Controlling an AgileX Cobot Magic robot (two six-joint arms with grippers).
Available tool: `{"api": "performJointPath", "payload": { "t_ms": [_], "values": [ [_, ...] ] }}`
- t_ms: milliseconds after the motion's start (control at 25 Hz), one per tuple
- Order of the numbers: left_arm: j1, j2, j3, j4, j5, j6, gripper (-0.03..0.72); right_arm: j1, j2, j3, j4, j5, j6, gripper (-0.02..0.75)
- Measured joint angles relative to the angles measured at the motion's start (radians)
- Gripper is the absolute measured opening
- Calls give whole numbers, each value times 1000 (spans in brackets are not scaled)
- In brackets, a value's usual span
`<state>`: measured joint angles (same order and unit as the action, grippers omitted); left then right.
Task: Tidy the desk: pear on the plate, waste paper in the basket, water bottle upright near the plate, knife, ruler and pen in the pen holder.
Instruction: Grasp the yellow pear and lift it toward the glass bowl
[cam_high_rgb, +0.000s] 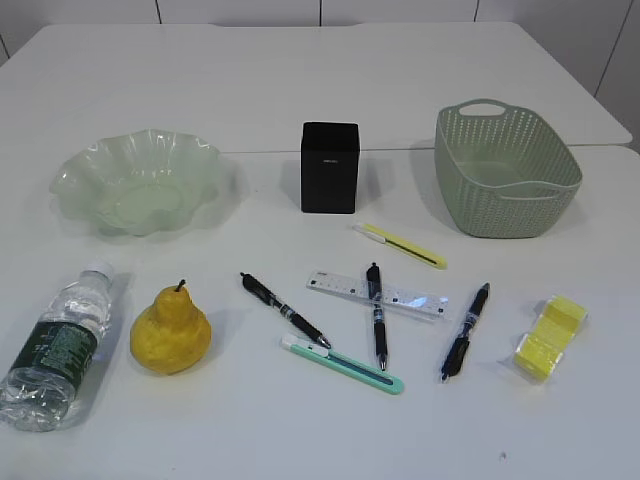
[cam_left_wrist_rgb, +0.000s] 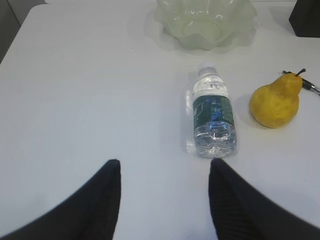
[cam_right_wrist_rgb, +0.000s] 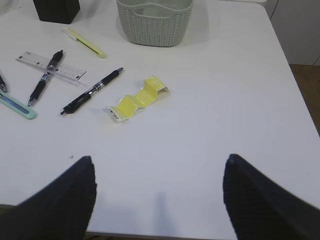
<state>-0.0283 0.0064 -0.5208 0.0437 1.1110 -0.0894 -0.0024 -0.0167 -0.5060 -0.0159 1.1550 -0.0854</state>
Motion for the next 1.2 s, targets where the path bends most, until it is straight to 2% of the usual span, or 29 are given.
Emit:
{"api": "performJointPath", "payload": {
  "t_ms": [280, 560, 920, 1200],
  "values": [
    [0, 0, 0, 0, 0, 0, 394, 0, 0, -4, 0, -23, 2, 588],
    [0, 0, 0, 0, 0, 0, 394, 0, 17, -18, 0, -182, 14, 588],
    [0, 74, -26, -5, -77, 0, 394, 0, 252, -18, 8, -315, 17, 588],
    [0, 241, -69, -19, -134, 0, 412, 0, 395, -18, 95, -401, 18, 588]
  ]
}}
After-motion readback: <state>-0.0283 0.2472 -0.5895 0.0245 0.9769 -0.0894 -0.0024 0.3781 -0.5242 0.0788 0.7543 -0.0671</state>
